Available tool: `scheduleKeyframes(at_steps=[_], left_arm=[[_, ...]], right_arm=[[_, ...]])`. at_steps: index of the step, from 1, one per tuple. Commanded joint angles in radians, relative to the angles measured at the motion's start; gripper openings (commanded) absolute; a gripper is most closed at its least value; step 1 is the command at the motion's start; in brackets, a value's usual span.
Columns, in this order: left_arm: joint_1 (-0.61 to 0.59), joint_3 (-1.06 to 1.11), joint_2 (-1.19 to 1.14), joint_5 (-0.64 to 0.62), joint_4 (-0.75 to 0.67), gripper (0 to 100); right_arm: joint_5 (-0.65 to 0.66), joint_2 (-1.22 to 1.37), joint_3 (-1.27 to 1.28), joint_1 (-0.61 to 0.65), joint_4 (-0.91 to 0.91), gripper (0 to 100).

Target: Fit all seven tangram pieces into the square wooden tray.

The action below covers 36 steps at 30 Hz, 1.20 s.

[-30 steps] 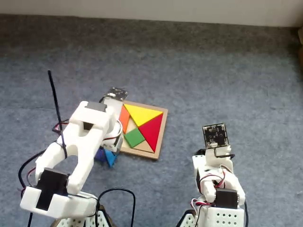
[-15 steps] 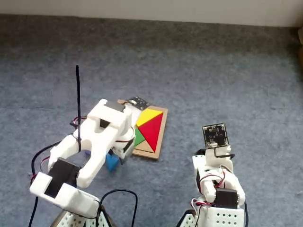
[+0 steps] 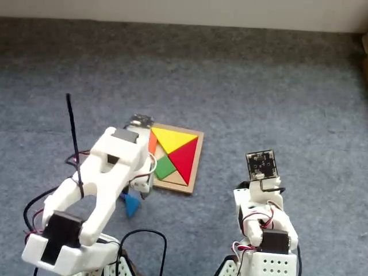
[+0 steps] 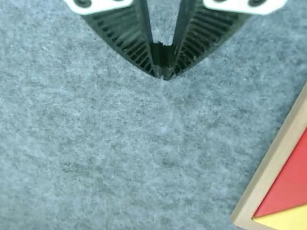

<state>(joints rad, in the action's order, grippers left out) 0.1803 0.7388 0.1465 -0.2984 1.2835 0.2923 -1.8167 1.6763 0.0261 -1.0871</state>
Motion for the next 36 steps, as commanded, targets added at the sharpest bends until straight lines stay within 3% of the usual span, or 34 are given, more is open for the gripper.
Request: scheduleKeyframes(at_steps=[1,10,18,23,28,32,36], left_arm=[[-0.053,-0.001,0.048,-0.063,0.014,17],[-0.067,0.068,0.051,-0.16,0.048,17],[-0.015,0.14,0.041,-0.394,-0.029,17],[0.038,0.239,0.042,-0.43,-0.183,17],[0.039,0.239,0.044,-0.43,-0.186,15],[0.041,0.232,0.05,-0.428,-0.189,0],[0.045,0.223,0.051,-0.427,-0.186,0]], right_arm=[[0.012,-0.013,0.093,-0.013,-0.007,0.6],[0.012,-0.013,0.093,-0.013,-0.007,0.6],[0.012,-0.013,0.093,-0.013,-0.007,0.6],[0.012,-0.013,0.093,-0.013,-0.007,0.6],[0.012,-0.013,0.093,-0.013,-0.007,0.6],[0.012,-0.013,0.093,-0.013,-0.007,0.6],[0.012,-0.013,0.093,-0.013,-0.007,0.6]])
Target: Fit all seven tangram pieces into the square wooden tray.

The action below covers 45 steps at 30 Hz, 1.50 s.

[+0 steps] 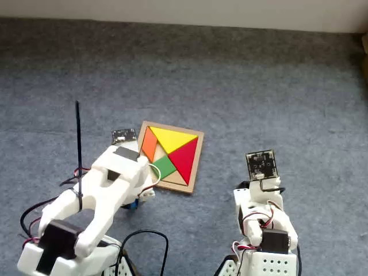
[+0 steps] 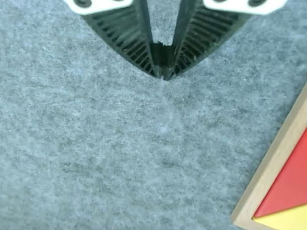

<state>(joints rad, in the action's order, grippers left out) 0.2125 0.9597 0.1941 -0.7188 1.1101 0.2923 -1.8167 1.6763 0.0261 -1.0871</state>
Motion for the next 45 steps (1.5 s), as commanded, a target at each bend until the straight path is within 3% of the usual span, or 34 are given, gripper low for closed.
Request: scheduleKeyframes(at_steps=[1,10,15,22,26,30,34,40,45], left_arm=[[0.013,-0.012,0.004,-0.006,-0.012,1],[0.013,-0.32,0.005,-0.005,0.219,1],[0.015,-0.492,-0.004,-0.012,0.221,1],[0.05,-0.433,-0.007,-0.206,-0.13,1],[0.05,-0.294,-0.007,-0.215,-0.416,1],[0.053,-0.176,-0.007,-0.21,-0.614,1],[0.056,-0.148,-0.008,-0.21,-0.647,2],[0.058,-0.143,-0.033,-0.209,-0.647,18],[0.085,-0.147,-0.061,-0.209,-0.644,17]], right_arm=[[0.012,-0.013,0.093,-0.013,-0.007,0.6],[0.012,-0.013,0.093,-0.013,-0.007,0.6],[0.012,-0.013,0.093,-0.013,-0.007,0.6],[0.012,-0.013,0.093,-0.013,-0.007,0.6],[0.012,-0.013,0.093,-0.013,-0.007,0.6],[0.012,-0.013,0.093,-0.013,-0.007,0.6],[0.012,-0.013,0.093,-0.013,-0.007,0.6],[0.012,-0.013,0.093,-0.013,-0.007,0.6],[0.012,-0.013,0.093,-0.013,-0.007,0.6]])
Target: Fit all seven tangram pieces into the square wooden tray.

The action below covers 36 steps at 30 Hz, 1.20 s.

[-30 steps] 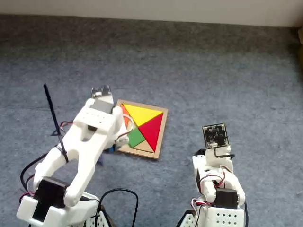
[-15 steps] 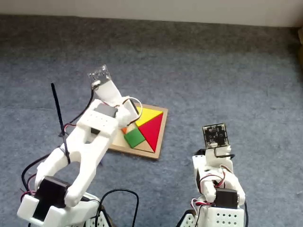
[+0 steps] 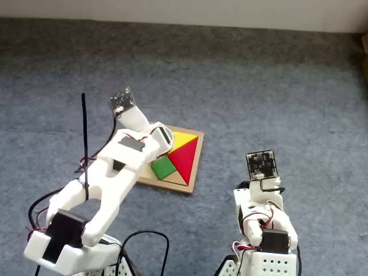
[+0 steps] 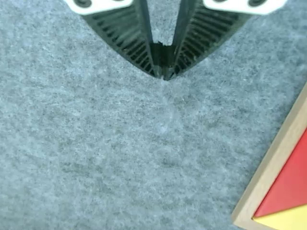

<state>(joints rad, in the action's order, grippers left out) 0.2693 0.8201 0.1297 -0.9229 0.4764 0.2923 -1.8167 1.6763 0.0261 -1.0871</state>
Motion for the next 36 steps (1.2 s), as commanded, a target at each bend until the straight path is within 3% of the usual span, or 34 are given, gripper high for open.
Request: scheduleKeyframes(at_steps=[1,7,11,17,26,33,36], left_arm=[[0.028,-0.015,0.004,-0.005,0.005,17],[0.022,-0.082,0.085,-0.005,0.184,17],[0.021,-0.076,0.177,-0.005,0.221,17],[-0.068,-0.077,0.219,-0.005,0.218,17],[-0.081,-0.099,0.216,-0.011,0.181,17],[-0.102,-0.278,0.03,-0.012,0.178,16],[-0.081,-0.357,-0.09,-0.012,0.175,9]], right_arm=[[0.012,-0.013,0.093,-0.013,-0.007,0.6],[0.012,-0.013,0.093,-0.013,-0.007,0.6],[0.012,-0.013,0.093,-0.013,-0.007,0.6],[0.012,-0.013,0.093,-0.013,-0.007,0.6],[0.012,-0.013,0.093,-0.013,-0.007,0.6],[0.012,-0.013,0.093,-0.013,-0.007,0.6],[0.012,-0.013,0.093,-0.013,-0.007,0.6]])
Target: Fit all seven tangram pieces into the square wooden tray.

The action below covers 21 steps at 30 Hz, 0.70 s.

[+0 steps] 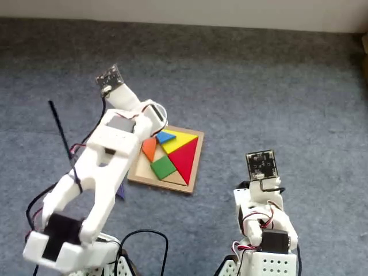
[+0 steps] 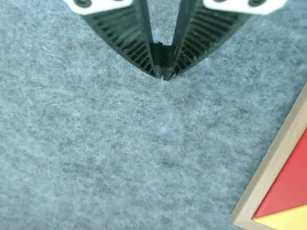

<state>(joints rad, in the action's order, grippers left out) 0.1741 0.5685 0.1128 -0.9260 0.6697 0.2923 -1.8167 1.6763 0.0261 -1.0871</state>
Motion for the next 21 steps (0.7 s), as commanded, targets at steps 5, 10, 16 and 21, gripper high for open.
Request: scheduleKeyframes(at_steps=[5,10,16,21], left_arm=[[0.012,-0.232,-0.211,-0.009,-0.018,0],[0.031,-0.259,-0.286,-0.005,-0.018,1],[0.056,-0.243,-0.315,-0.003,-0.005,1],[0.07,-0.213,-0.309,-0.003,0.101,1]], right_arm=[[0.012,-0.013,0.093,-0.013,-0.007,0.6],[0.012,-0.013,0.093,-0.013,-0.007,0.6],[0.012,-0.013,0.093,-0.013,-0.007,0.6],[0.012,-0.013,0.093,-0.013,-0.007,0.6]])
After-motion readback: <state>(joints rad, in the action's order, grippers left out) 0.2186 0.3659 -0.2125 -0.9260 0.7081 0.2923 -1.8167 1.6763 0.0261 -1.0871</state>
